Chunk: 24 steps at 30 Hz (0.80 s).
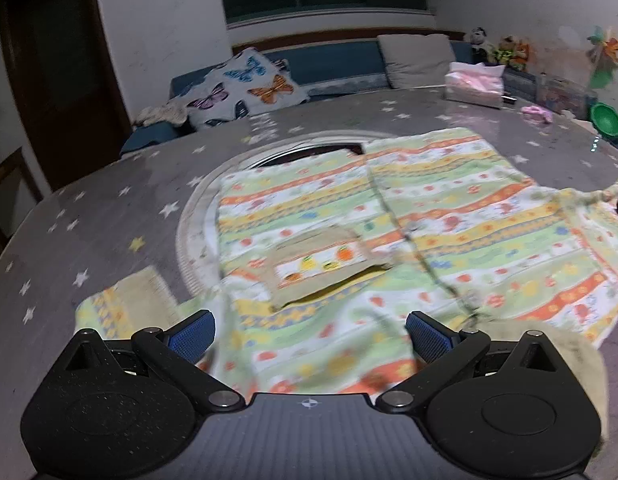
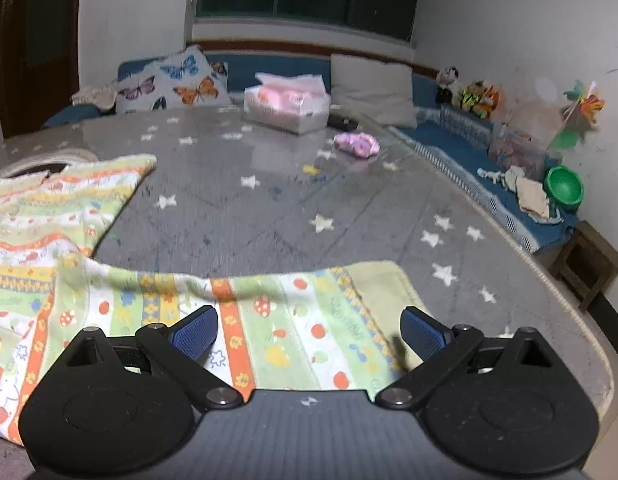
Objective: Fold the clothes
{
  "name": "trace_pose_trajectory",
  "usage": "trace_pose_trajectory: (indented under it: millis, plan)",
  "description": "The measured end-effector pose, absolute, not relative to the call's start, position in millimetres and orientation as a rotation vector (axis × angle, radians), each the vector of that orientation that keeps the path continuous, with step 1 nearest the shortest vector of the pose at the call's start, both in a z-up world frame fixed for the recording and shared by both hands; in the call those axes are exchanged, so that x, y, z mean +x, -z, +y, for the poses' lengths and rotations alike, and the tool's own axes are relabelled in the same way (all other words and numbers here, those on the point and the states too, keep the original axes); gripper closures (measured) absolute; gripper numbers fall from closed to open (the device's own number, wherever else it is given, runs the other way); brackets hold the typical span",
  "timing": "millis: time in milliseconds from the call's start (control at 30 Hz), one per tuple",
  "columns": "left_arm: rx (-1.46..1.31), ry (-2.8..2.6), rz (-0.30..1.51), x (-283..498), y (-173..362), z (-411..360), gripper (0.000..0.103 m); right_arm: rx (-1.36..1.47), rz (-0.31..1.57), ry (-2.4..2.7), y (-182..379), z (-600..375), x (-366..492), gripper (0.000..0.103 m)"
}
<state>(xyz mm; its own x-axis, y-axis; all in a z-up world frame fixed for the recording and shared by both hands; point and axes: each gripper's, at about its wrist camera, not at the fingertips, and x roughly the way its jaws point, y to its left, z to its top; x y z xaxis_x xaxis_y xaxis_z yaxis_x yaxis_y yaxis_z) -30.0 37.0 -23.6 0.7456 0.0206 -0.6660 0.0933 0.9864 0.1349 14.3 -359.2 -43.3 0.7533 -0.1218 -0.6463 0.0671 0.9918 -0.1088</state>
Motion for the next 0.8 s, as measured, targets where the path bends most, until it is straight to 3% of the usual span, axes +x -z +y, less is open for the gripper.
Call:
trace_pose_trajectory:
  millis: [467, 567, 633, 800]
  plan:
    - [0.145, -0.032, 0.696, -68, 12, 91, 0.002, -0.075, 0.682, -0.166, 9, -319, -1, 0.007]
    - [0.126, -0.027, 0.698, -74, 10, 101, 0.01, -0.075, 0.682, -0.256, 3, -298, -1, 0.008]
    - [0.112, -0.023, 0.689, -76, 7, 105, 0.024, -0.076, 0.68, -0.312, 0, -284, -1, 0.01]
    - [0.103, -0.022, 0.668, -67, 1, 113, 0.043, -0.093, 0.676, -0.428, -5, -252, -5, 0.011]
